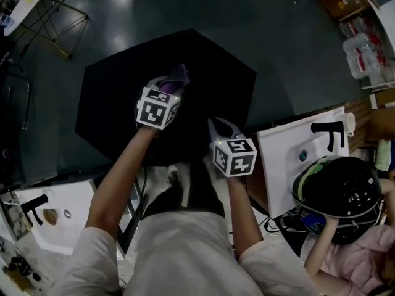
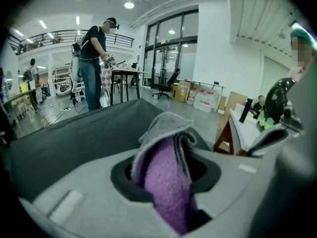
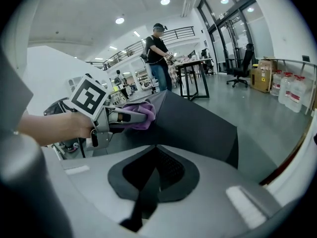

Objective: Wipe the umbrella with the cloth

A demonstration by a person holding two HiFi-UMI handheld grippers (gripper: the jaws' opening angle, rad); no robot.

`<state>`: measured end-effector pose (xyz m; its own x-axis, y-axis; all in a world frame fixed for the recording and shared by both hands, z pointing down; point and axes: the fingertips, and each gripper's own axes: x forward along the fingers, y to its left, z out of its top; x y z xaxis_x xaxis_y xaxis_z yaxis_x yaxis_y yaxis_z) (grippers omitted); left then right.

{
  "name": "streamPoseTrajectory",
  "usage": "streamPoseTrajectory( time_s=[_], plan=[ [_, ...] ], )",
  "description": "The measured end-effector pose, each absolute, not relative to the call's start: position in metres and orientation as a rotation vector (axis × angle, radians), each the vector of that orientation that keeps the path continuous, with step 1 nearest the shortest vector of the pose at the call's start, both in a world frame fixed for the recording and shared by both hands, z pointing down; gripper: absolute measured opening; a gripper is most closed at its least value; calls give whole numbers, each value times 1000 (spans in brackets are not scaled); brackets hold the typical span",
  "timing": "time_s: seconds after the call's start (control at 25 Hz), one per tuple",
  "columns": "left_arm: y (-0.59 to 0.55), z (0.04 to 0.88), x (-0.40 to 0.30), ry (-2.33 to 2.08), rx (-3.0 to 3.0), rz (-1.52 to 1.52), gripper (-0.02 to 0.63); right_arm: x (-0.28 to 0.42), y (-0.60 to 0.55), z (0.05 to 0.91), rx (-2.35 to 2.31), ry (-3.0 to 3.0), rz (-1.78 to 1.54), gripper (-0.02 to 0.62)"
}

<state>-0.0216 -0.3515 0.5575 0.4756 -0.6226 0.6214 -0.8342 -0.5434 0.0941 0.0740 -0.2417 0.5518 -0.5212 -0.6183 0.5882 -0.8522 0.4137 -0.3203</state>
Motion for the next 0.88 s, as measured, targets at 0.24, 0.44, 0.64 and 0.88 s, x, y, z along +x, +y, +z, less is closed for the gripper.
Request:
streamPoseTrajectory(
  time_s=[0.24, 0.44, 0.64, 0.88],
  plan=[
    [-304, 586, -15, -1172, 2341, 783, 138, 70, -227, 556, 1243, -2294, 836, 6],
    [-267, 621, -17, -1121, 2292, 820, 138, 66, -217, 563, 1231, -2289, 836, 6],
    [-241, 650, -18, -1091, 2258, 833, 138, 65, -208, 575, 1225, -2280, 844, 6],
    [-205, 683, -15, -1066, 2238, 867, 138, 67, -190, 591, 1220, -2249, 879, 6]
  ],
)
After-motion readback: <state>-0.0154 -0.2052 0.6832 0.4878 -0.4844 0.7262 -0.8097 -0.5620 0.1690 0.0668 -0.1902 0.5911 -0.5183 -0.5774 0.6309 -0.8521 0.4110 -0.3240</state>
